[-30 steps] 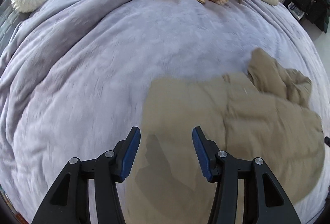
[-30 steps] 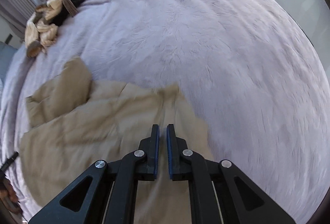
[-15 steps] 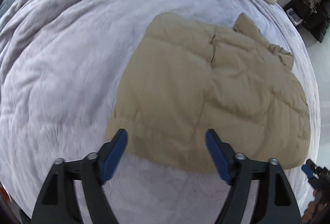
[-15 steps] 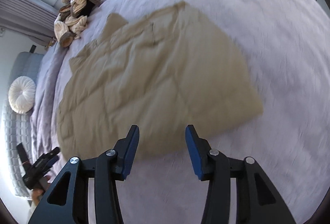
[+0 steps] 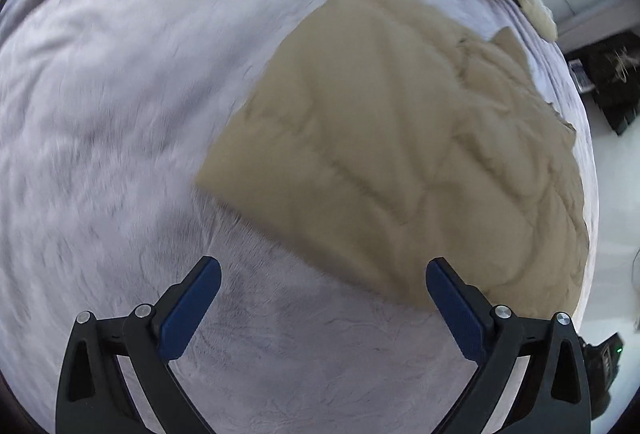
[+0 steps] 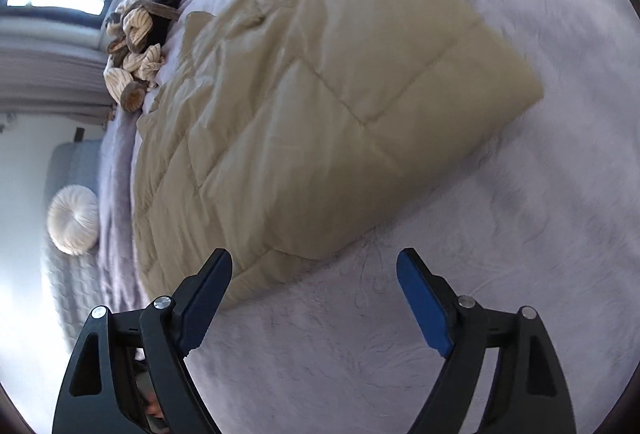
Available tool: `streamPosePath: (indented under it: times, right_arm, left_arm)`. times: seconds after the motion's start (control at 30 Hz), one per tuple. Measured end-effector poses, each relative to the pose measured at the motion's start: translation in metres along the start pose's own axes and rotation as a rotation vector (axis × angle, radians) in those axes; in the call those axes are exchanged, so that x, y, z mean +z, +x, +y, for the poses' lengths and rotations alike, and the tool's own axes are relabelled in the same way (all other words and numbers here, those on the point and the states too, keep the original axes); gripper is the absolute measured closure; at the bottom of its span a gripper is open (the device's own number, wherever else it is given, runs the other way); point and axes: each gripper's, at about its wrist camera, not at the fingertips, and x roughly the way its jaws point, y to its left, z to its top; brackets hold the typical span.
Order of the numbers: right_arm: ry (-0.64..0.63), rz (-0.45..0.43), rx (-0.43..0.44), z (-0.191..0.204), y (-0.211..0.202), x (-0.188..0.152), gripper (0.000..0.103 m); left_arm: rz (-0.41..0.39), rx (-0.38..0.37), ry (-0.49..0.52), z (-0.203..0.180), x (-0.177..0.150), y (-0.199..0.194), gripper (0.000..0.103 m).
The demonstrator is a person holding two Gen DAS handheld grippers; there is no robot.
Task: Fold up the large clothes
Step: 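Slide both tools under the folded edge and lift it over again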
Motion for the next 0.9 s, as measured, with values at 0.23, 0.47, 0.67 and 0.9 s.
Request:
streamPosePath:
  times: [0.23, 0.47, 0.67, 0.9]
  right_arm:
    - [0.081, 0.034, 0.149, -0.014, 0.021, 0.006, 0.016]
    - [0.174, 0.015, 0.262, -0.024, 0.043, 0.016, 0.016]
    - [0.218, -0.004, 0.315, -0.03, 0.058, 0.026, 0.016]
    - [0.224, -0.033, 0.336, -0.022, 0.075, 0.035, 0.015]
  left_arm:
    - [-0.004, -0.182, -0.117, 0.019, 0.003, 0.021, 0.0]
    - [-0.052, -0.251, -0.131, 0.015, 0.027, 0.035, 0.0]
    - [-0.051, -0.27, -0.155, 0.011, 0.045, 0.055, 0.0]
    - [-0.017, -0.243, -0.189, 0.001, 0.057, 0.068, 0.0]
